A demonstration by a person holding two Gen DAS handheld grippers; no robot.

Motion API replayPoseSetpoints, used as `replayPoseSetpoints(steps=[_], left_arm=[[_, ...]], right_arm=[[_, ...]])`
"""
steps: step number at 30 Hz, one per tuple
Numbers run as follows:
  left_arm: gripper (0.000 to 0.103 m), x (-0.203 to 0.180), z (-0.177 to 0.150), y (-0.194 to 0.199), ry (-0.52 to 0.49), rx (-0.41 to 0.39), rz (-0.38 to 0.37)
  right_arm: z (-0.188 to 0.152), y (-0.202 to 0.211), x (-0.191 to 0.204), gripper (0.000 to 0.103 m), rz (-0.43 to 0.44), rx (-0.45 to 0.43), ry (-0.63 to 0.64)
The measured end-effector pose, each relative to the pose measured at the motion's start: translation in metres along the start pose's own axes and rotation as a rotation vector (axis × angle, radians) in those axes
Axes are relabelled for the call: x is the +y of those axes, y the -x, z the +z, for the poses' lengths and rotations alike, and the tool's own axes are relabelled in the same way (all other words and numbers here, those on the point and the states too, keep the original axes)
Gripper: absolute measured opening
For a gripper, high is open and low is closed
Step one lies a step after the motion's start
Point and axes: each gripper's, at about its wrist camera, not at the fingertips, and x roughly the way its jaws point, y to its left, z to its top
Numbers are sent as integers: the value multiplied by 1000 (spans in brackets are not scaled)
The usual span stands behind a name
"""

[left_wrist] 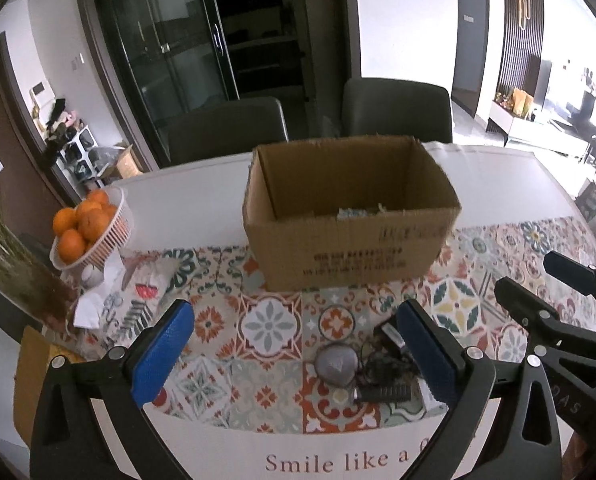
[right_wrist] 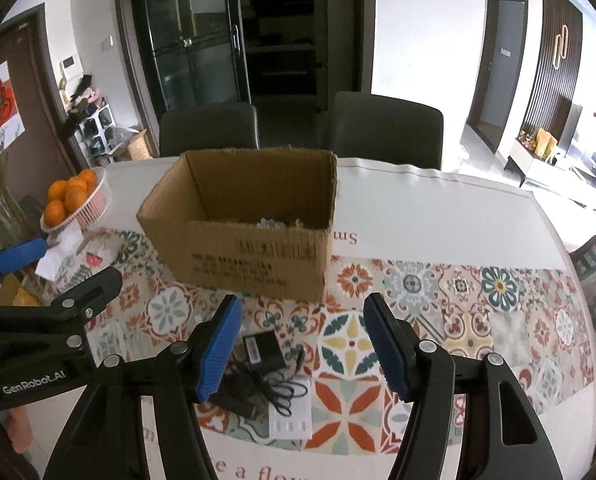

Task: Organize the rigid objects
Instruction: 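Withdraw both tools from the box toward the remaining cables and devices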

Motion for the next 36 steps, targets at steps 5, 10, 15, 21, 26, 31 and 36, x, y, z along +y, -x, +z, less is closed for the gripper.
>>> replayPoseSetpoints(steps=[5,10,15,21,26,31,36], left_arm=[[103,-1,-22,-5,9,32,-14],[103,-2,-39,-9,8,52,-5],[103,-1,-54,-17,10,85,-12],[103,-2,-69,-24,5,109,-27],[103,-4,-82,-32,2,136,-45],[103,-6,-95,-43,1,178,-57],[103,-9,-106,-55,-5,210,-67]], right_arm=[[-20,-3,0,64,1,13,7],[-38,-7,3,64,10,37,21],[-52,-15,5,64,20,67,25],[-66,-22,8,64,32,94,37],[-78,-29,10,64,48,123,40],[-89,-39,11,64,62,158,38],[-100,-50,12,64,67,199,41]])
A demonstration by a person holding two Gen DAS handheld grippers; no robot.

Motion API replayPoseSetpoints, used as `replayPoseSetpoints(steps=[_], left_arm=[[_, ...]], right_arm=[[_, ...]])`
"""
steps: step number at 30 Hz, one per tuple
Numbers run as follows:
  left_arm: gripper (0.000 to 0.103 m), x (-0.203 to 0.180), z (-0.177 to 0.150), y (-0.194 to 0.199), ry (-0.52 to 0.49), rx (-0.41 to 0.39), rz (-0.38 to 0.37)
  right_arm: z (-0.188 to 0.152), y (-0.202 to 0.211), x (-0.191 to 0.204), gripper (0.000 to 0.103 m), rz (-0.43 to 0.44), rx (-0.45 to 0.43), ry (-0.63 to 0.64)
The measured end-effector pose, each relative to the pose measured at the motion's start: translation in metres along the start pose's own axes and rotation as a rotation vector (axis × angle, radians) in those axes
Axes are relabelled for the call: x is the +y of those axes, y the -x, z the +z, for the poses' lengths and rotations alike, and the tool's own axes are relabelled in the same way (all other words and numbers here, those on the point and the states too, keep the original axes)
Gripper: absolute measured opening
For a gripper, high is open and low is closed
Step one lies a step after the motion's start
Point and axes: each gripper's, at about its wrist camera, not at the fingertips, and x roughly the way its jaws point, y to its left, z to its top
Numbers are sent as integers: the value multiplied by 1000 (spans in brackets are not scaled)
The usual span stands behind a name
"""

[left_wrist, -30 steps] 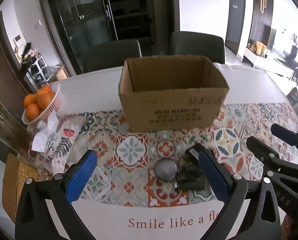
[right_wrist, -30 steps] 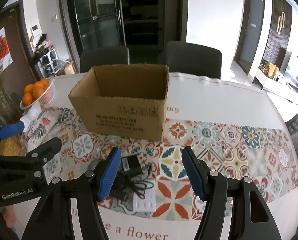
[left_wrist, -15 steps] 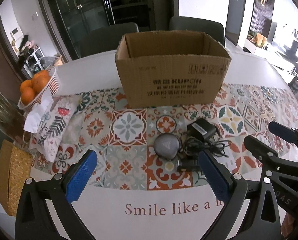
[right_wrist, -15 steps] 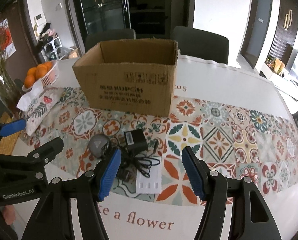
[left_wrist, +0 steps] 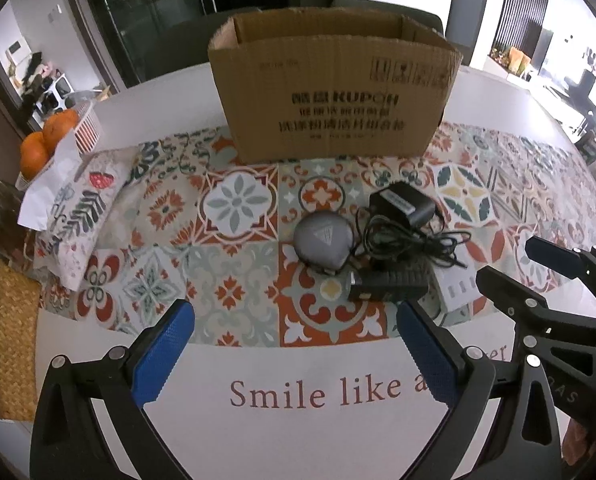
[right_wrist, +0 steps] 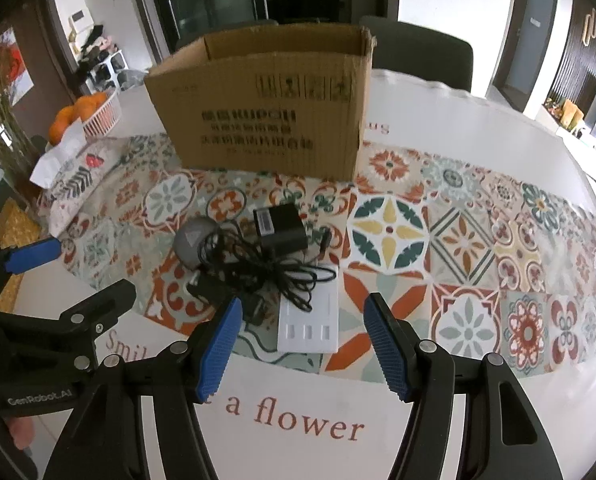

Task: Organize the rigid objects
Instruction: 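Withdraw both tools from the box toward the remaining cables and devices, then grasp the white power strip with the right tool while the left grasps the black adapter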

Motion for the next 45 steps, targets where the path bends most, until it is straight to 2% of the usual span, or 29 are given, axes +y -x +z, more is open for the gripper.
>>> replayPoseSetpoints(steps=[19,35,40,42,45], left_arm=[[100,-5,-18,-45,-1,69,-35],[100,2,-23,-62,28,87,-61],[100,1,-24,-62,20,81,-64],[100,0,-24,-62,17,81,-70],[99,-3,-24,-60,5,79,-79]], right_arm=[[-17,-57,-9,64,20,113,-6],[-11,-86,-7,64,-10,100,18],[-11,-89,-4,58,-18,94,24],[-12,-88,-4,50,-15,90,24],[-15,-87,-4,50,-15,86,15]])
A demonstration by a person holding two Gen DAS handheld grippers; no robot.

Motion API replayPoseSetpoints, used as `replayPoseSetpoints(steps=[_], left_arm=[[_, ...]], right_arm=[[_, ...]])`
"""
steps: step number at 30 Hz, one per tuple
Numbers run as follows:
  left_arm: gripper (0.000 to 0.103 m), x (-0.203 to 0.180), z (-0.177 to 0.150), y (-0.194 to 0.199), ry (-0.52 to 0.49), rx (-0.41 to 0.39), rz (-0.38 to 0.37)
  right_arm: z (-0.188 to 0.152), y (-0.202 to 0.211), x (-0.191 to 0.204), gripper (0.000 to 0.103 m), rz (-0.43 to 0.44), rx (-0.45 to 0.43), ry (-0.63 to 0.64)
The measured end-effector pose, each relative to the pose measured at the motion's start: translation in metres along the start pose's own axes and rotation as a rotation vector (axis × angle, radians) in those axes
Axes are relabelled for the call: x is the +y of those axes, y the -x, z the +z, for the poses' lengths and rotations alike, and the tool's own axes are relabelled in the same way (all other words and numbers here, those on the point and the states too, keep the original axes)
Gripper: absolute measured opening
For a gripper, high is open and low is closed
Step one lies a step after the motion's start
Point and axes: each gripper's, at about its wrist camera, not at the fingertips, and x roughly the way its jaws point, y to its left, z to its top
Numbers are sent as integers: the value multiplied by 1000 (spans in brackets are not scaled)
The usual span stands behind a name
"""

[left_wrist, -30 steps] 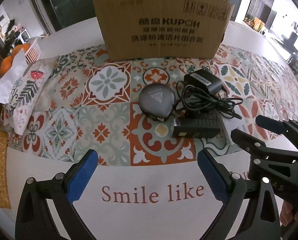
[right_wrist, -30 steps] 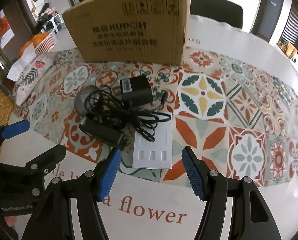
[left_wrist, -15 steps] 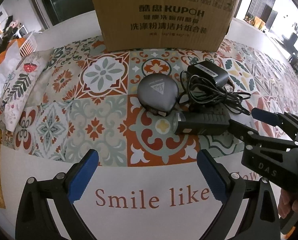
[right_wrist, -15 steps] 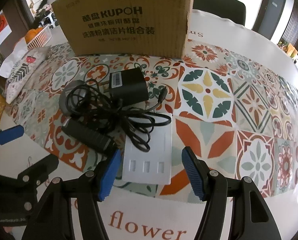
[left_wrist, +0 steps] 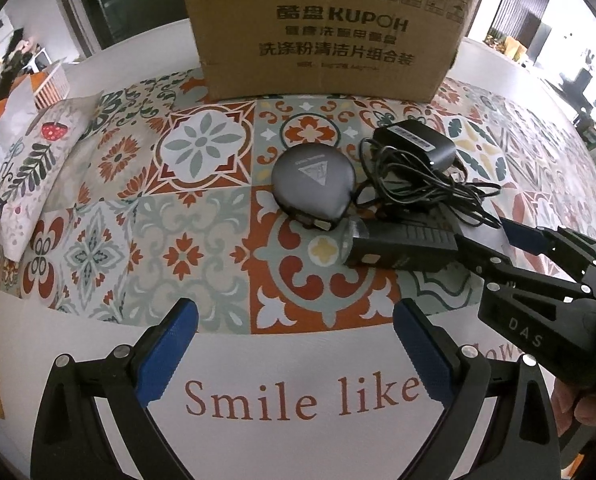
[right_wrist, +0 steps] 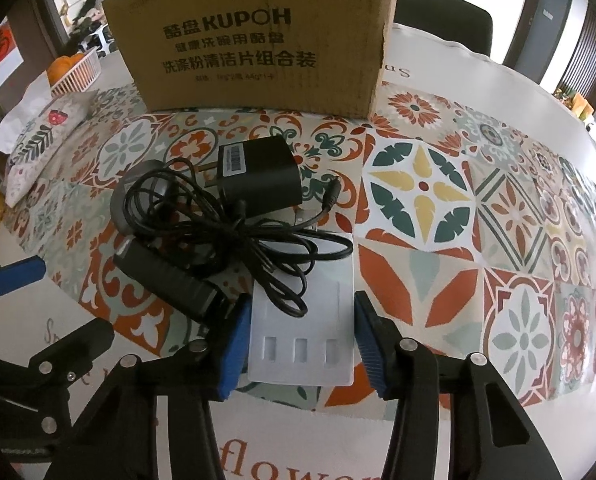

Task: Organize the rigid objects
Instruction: 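Grasp the white power strip with the right tool while the left grasps the black adapter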

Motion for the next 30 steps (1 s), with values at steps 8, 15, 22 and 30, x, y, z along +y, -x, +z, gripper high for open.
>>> replayPoseSetpoints(steps=[8,15,22,30], left_arm=[[99,-18,7,7,-63,-35,-65],[92,-37,15,3,-115,-52,-120],[80,-49,25,-13,-119,-21,-167],[77,-59,31,-28,-134,-14,-154]], right_arm=[[-14,19,-11,50,-2,-27,-50],[-25,38,-32,50,-40,-49,-116],[-27,40,-47,50,-72,-57,-145],[-26,30,-52,50,-82,-41,-164]])
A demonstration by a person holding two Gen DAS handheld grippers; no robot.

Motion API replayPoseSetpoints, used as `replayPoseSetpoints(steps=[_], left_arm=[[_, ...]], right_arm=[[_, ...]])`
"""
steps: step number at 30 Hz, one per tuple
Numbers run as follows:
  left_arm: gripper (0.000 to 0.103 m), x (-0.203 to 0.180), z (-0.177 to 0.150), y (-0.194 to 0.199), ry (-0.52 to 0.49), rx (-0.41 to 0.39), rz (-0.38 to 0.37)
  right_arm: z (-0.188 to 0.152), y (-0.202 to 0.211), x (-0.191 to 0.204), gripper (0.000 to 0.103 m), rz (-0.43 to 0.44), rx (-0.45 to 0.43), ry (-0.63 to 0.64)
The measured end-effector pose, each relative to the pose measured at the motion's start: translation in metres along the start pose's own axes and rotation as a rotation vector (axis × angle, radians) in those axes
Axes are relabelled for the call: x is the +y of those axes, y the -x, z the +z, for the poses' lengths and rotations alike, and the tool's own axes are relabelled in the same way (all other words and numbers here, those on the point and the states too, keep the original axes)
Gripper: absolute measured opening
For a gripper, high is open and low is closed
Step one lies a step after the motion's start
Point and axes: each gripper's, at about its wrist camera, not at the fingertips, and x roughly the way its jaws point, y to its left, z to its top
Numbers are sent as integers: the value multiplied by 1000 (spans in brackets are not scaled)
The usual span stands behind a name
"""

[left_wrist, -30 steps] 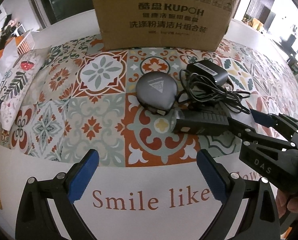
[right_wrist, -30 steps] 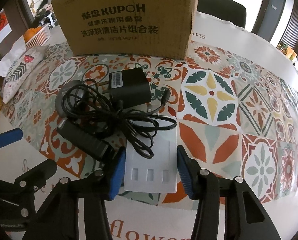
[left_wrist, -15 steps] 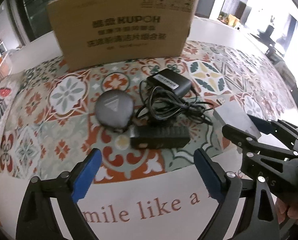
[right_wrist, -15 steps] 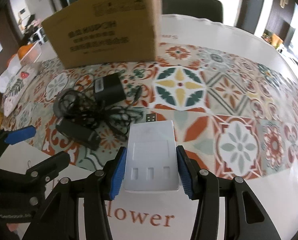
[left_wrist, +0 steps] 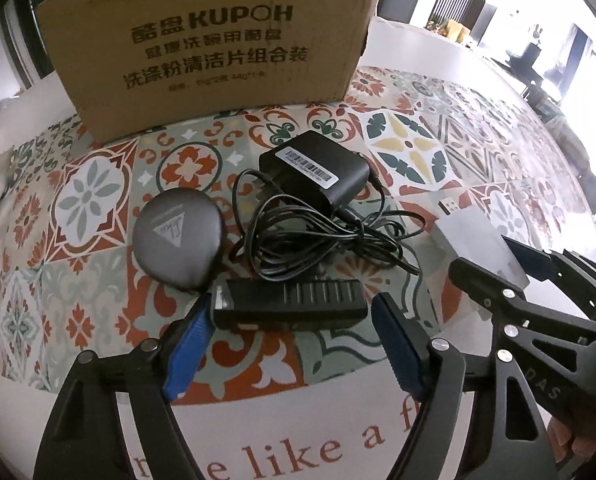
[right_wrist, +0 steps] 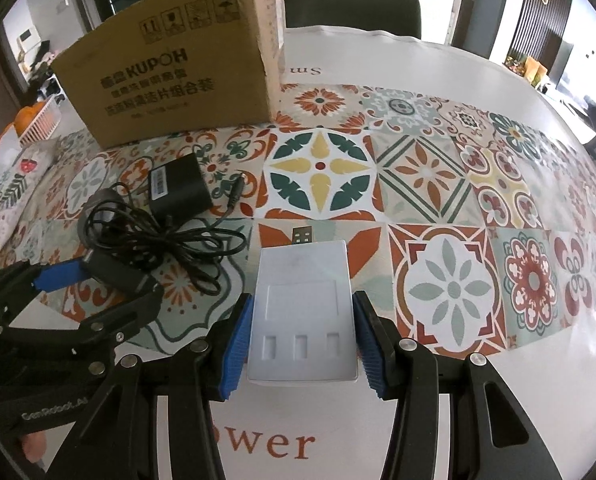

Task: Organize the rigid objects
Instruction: 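Grasp the white power strip with the right tool while the left grasps the black adapter, then lift and carry the power strip and black adapter over the box with both tools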

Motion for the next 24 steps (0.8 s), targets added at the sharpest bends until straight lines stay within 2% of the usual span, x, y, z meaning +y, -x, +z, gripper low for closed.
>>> replayPoseSetpoints(steps=[1,9,16,24], left_arm=[[73,0,0,-1,-1,2,1],[73,0,-1,-2,14,-2,-20],[73,11,-22,17,38,0,-38],[73,25,-40,44,67,-24,-26]], right_arm=[[0,-1,0,50,-1,2,-2],[0,-1,2,50,2,5,-1],[-5,9,9,50,16,1,-8],[-17,24,26,50,43,-7,-10]])
